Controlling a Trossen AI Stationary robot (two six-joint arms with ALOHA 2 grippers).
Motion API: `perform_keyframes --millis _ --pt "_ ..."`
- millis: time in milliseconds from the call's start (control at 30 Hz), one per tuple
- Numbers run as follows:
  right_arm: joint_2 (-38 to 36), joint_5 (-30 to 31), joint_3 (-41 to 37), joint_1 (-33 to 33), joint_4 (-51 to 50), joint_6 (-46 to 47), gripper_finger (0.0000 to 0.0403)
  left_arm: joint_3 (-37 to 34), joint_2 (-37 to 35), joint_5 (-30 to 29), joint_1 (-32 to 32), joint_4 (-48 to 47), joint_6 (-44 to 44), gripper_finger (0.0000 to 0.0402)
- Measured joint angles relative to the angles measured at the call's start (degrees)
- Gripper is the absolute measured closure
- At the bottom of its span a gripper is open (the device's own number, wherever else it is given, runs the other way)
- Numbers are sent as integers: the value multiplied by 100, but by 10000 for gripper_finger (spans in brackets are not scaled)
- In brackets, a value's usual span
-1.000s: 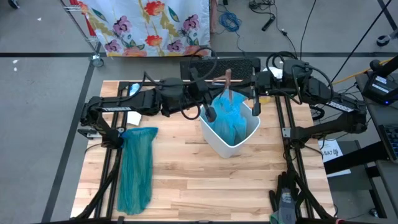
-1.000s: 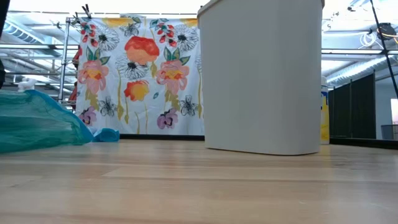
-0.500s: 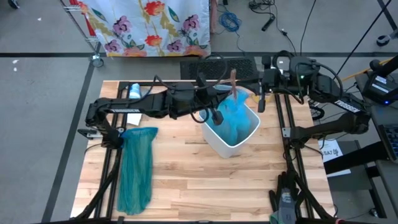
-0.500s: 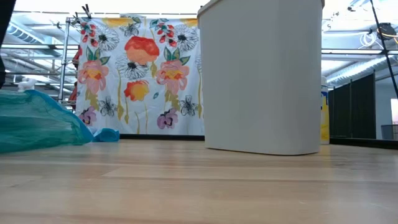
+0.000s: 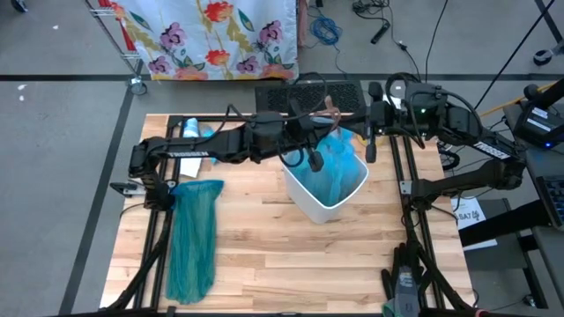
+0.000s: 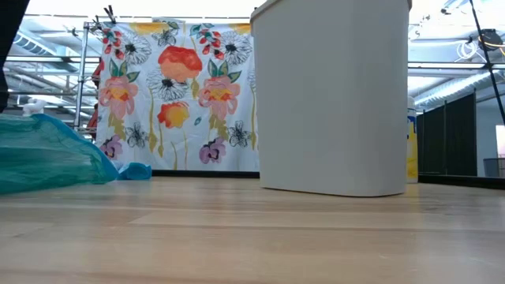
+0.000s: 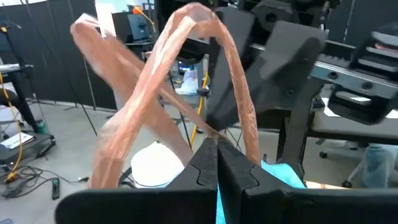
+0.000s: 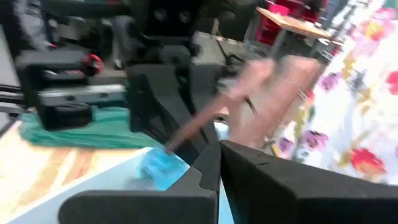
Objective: Place trash/remove bag and relplace
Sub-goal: Close the blue trash bag
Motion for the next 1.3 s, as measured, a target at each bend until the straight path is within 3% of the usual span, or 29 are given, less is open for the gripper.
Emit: perform_keyframes --millis 100,400,567,733,1300 --pt "4 -217 0 0 110 -83 403 -2 2 9 58 110 -2 402" --pt "-213 989 2 -77 -214 -389 403 -2 64 9 117 107 -17 402" --pt "85 909 -2 -313 -689 -371 403 -2 59 10 108 88 -13 402" --pt "345 255 -2 -334 -260 -411 403 -2 59 9 110 71 -5 402" --pt "367 71 7 6 384 -396 403 -5 57 234 110 283 155 402"
